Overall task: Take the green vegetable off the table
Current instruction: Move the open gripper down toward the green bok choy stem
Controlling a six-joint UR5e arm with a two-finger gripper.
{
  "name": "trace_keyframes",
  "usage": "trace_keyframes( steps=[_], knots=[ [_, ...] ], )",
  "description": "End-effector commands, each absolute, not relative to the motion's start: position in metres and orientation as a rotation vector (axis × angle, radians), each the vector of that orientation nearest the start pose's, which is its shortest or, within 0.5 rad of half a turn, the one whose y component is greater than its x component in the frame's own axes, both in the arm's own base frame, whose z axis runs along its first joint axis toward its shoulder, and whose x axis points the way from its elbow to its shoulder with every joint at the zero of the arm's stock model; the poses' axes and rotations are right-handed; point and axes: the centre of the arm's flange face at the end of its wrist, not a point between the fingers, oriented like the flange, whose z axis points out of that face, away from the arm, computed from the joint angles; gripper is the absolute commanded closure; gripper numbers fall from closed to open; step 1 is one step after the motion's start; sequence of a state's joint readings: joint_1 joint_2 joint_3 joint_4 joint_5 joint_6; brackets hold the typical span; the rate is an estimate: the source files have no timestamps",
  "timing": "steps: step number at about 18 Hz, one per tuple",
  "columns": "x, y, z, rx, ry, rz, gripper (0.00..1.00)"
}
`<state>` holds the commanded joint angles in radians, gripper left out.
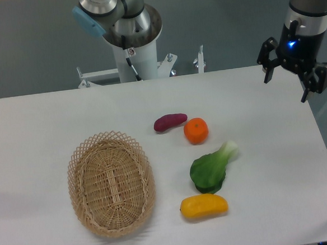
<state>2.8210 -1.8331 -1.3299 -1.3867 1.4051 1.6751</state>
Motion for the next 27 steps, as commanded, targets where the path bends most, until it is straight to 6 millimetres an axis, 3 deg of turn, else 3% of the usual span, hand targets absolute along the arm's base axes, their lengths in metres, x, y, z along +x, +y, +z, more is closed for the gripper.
trace_keyframes(
  steps=[9,16,20,24,27],
  knots=[
    [-0.534,0.337,0.47,-2.885,0.639,0.169,0.0],
    [-0.513,0.358,0.434,-2.904,0.596,0.092,0.0],
    [-0.501,0.368,0.388,-2.891,0.579,0.166,0.0],
    [-0.495,0.368,0.334,-2.96,0.617,0.054,0.0],
    [-0.495,0.382,0.301,-3.021,0.671,0.006,0.0]
  ],
)
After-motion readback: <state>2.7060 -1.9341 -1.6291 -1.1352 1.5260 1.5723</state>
